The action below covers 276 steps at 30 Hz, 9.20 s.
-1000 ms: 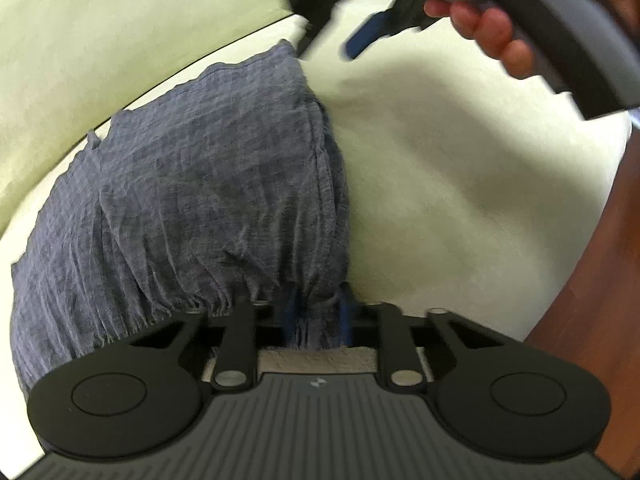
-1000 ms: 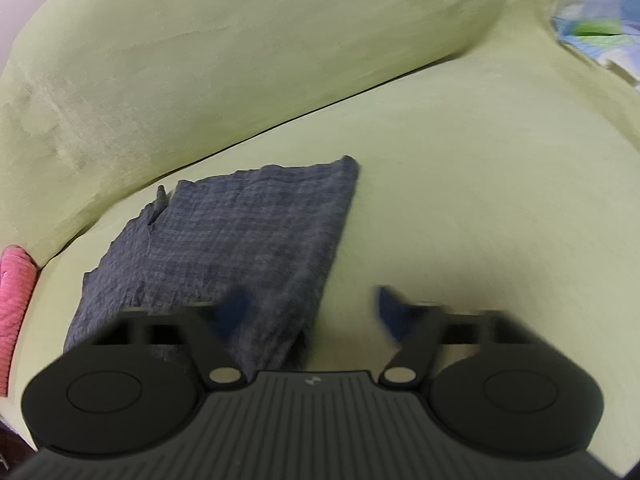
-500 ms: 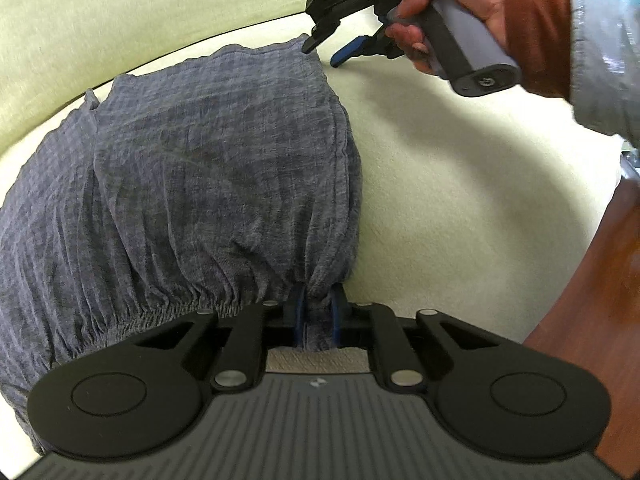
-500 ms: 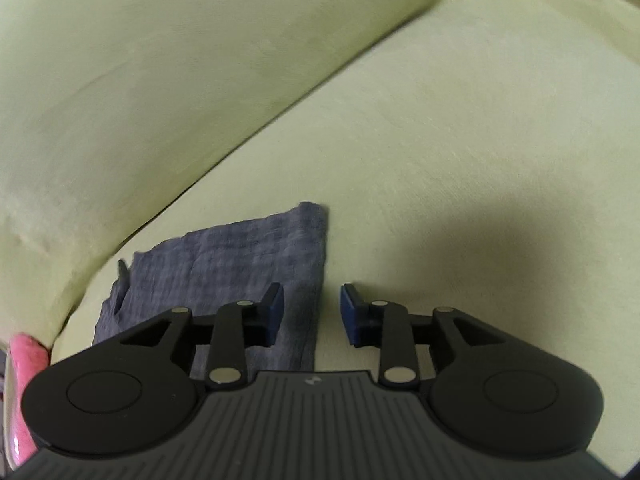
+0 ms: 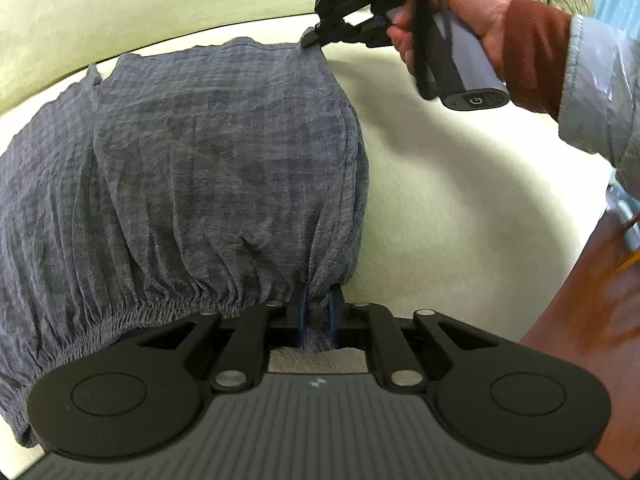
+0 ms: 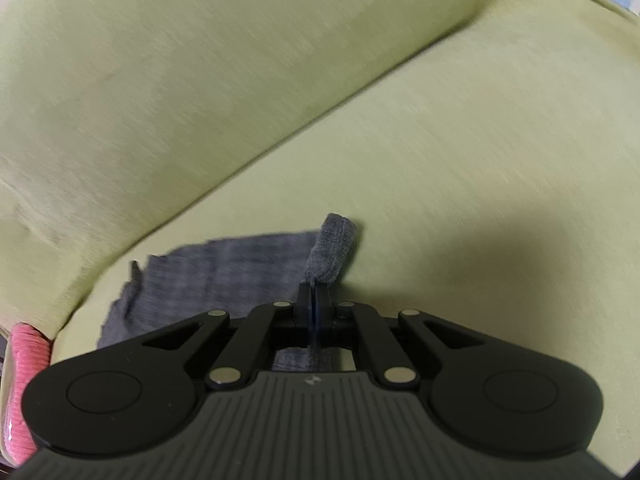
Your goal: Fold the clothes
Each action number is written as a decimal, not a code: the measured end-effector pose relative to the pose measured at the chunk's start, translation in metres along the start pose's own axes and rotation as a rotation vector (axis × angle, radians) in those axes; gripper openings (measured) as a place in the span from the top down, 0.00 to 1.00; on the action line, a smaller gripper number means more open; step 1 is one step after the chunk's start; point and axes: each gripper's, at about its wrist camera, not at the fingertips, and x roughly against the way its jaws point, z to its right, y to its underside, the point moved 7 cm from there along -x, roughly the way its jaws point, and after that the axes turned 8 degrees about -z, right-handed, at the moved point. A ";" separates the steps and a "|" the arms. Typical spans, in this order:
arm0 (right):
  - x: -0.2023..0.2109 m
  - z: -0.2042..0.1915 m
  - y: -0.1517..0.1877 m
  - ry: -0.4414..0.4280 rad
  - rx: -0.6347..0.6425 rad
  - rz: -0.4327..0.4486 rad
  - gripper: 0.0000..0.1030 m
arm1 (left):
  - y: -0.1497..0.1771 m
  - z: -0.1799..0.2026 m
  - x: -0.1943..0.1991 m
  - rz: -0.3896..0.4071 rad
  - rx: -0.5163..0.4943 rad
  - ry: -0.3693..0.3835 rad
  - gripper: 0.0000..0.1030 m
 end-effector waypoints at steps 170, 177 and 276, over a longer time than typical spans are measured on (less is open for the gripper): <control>-0.227 -0.219 0.006 -0.226 0.334 -0.277 0.97 | -0.007 -0.193 -0.040 0.195 0.226 0.091 0.55; -0.244 -0.213 -0.001 -0.107 0.392 -0.137 1.00 | 0.001 -0.173 -0.036 0.209 0.136 0.006 0.55; -0.199 -0.205 0.013 0.080 0.684 -0.011 0.70 | -0.093 -0.420 -0.090 0.144 0.317 -0.621 0.43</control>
